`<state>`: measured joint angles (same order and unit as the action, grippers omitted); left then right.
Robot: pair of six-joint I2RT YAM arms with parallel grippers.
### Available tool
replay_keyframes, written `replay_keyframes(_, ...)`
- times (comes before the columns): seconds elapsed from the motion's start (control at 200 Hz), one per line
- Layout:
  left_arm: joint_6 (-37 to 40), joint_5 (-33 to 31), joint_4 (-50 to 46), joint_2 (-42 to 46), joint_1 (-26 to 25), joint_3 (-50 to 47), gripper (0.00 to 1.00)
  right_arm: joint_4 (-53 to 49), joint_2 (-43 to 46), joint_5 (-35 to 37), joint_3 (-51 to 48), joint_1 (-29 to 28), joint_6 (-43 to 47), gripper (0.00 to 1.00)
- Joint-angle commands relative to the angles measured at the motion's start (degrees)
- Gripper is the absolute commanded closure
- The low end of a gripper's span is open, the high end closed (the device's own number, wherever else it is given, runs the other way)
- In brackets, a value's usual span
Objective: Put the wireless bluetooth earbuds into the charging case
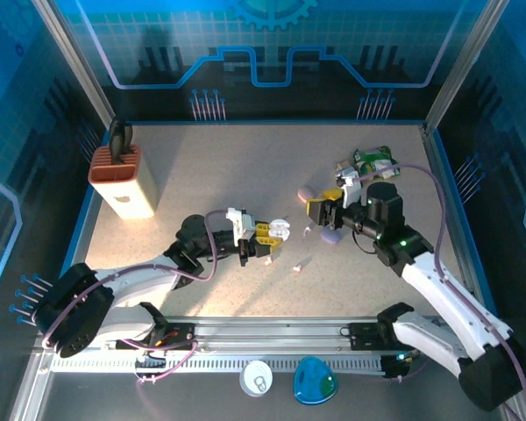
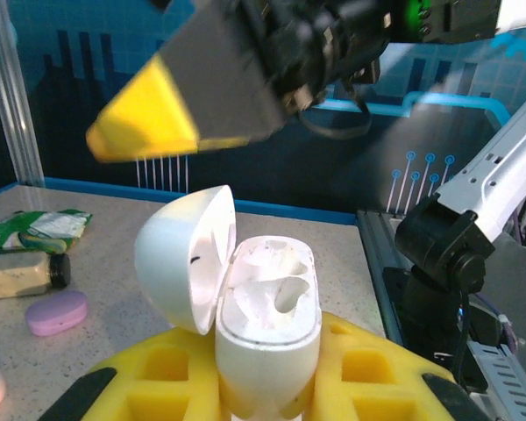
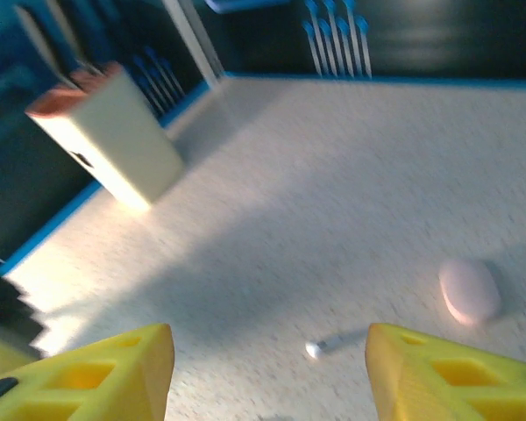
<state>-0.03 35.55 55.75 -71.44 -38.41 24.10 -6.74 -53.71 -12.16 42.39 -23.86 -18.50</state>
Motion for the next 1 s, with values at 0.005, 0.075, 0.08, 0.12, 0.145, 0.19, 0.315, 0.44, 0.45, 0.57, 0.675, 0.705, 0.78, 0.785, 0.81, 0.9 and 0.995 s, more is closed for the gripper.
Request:
replay_keyframes(0.005, -0.8, -2.3, 2.6, 1.7, 0.0, -0.7, 1.0, -7.2, -4.9, 5.8, 2.2, 0.4, -2.0, 0.4)
replay_keyframes(0.075, -1.3, -2.7, 2.4, 1.7, 0.0, -0.8, 1.0, -8.4, -9.0, 7.0, 3.3, 0.4, -2.9, 0.39)
replay_keyframes(0.08, -1.3, -2.7, 2.4, 1.7, 0.0, -0.8, 1.0, -8.5, -9.3, 7.1, 3.4, 0.4, -2.9, 0.4)
replay_keyframes(0.12, -1.5, -2.9, 2.5, 1.7, 0.1, -1.0, 1.0, -9.5, -11.7, 8.0, 4.2, 0.4, -3.3, 0.4)
replay_keyframes(0.145, -1.6, -3.0, 2.7, 1.7, 0.0, -1.1, 1.0, -10.2, -13.3, 8.5, 4.8, 0.4, -3.5, 0.4)
replay_keyframes(0.19, -1.6, -3.3, 3.2, 1.8, 0.0, -1.5, 1.0, -11.4, -16.1, 9.3, 6.1, 0.3, -3.8, 0.4)
replay_keyframes(0.315, -1.0, -4.7, 4.7, 2.2, 0.2, -3.4, 1.0, -13.9, -23.7, 9.1, 9.8, 0.3, -4.4, 0.41)
replay_keyframes(0.44, 0.2, -6.0, 4.7, 2.4, 0.4, -4.5, 1.0, -13.2, -29.2, 7.6, 11.7, -1.0, -6.4, 0.43)
replay_keyframes(0.45, 0.4, -6.0, 4.7, 2.4, 0.4, -4.6, 1.0, -13.0, -29.6, 7.6, 11.8, -1.2, -6.6, 0.43)
replay_keyframes(0.57, 1.3, -6.2, 4.0, 2.5, 0.5, -4.5, 1.0, -11.6, -32.6, 8.5, 11.1, -3.5, -8.9, 0.42)
replay_keyframes(0.675, 1.8, -6.3, 3.8, 2.5, 0.6, -4.6, 1.0, -8.7, -33.0, 8.3, 8.3, -4.2, -11.4, 0.43)
replay_keyframes(0.705, 1.9, -6.3, 3.7, 2.4, 0.6, -4.5, 1.0, -8.0, -33.1, 8.1, 6.7, -4.4, -12.0, 0.43)
replay_keyframes(0.78, 2.0, -6.3, 3.7, 2.1, 0.6, -4.5, 1.0, -6.9, -33.3, 7.6, 4.7, -4.6, -13.1, 0.43)
replay_keyframes(0.785, 2.0, -6.3, 3.7, 2.0, 0.5, -4.5, 1.0, -6.8, -33.3, 7.6, 4.6, -4.6, -13.2, 0.43)
replay_keyframes(0.81, 2.1, -6.2, 3.8, 2.0, 0.6, -4.5, 1.0, -6.5, -33.4, 7.3, 4.0, -4.6, -13.5, 0.43)
replay_keyframes(0.9, 1.8, -5.9, 4.1, 1.8, 0.5, -4.4, 1.0, -5.9, -33.7, 7.2, 2.3, -4.6, -13.8, 0.43)
replay_keyframes(0.995, 1.9, -5.9, 3.9, 2.1, 0.6, -4.5, 1.0, -6.3, -33.8, 7.6, 1.6, -4.5, -13.8, 0.43)
